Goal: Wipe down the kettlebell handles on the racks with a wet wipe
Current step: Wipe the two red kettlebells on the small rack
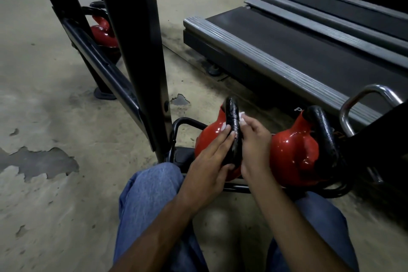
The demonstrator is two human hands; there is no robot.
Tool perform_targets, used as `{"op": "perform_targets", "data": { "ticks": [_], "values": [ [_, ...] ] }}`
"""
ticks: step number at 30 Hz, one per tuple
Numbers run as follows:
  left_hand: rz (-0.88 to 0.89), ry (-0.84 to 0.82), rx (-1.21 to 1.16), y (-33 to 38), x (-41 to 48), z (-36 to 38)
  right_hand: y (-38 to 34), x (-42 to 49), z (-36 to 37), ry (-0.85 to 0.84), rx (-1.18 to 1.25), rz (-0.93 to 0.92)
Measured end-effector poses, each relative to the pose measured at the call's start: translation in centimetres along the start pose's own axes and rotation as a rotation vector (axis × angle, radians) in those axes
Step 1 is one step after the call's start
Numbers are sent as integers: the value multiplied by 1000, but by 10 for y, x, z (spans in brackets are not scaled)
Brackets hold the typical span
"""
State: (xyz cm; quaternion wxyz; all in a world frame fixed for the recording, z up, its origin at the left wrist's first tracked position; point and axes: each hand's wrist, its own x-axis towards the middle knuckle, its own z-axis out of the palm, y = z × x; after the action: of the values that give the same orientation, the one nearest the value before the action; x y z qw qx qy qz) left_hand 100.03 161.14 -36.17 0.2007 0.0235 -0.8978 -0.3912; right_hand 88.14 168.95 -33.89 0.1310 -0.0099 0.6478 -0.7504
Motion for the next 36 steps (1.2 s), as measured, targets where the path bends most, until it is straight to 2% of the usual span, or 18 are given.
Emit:
{"op": "perform_targets", "data": {
  "ticks": [2, 3, 5, 8, 11, 13, 15, 17, 19, 22, 24, 27, 29, 31, 34, 36],
  "values": [
    [-24, 16, -45, -1, 1, 1, 5, -8, -7, 25, -349, -410],
    [-39, 22, -69, -2, 1, 1, 3, -2, -6, -31, -489, -587],
    [-64, 23, -106, -5, 0, 1, -8, 15, -4, -239, -714, -814],
    [-89, 43, -138, -8, -4, 0, -22, 24, -11, -464, -897, -907],
    [-44, 65, -117, -12, -7, -3, -18, -14, -32, -461, -816, -878],
    [-17, 95, -77, -11, -5, -3, -11, -37, -38, -335, -703, -766],
    [-21, 121, -58, -9, -3, -2, -5, -34, -36, -147, -589, -582],
    [-39, 121, -53, -6, -3, -2, -6, -16, -28, -46, -436, -367],
    [-39, 123, -62, -6, -3, -3, -4, 3, -19, -89, -164, -109],
    [-29, 137, -60, -5, -4, -4, -11, 16, -6, -211, 212, 394],
    [-30, 133, -67, -4, -5, -3, -14, 12, -10, -246, 290, 471],
    [-9, 123, -65, -7, -5, -3, -2, -6, -17, -130, 235, 280],
    [-7, 134, -67, -8, -4, -4, 2, -17, -17, 2, 19, 10],
    [-17, 146, -86, -8, -2, -3, -4, -11, -12, 20, -279, -323],
    [-42, 158, -101, -10, -2, -3, -28, 23, -2, -187, -721, -725],
    [-67, 177, -99, -12, -3, -4, -49, 42, 9, -459, -1107, -812]
  ]
}}
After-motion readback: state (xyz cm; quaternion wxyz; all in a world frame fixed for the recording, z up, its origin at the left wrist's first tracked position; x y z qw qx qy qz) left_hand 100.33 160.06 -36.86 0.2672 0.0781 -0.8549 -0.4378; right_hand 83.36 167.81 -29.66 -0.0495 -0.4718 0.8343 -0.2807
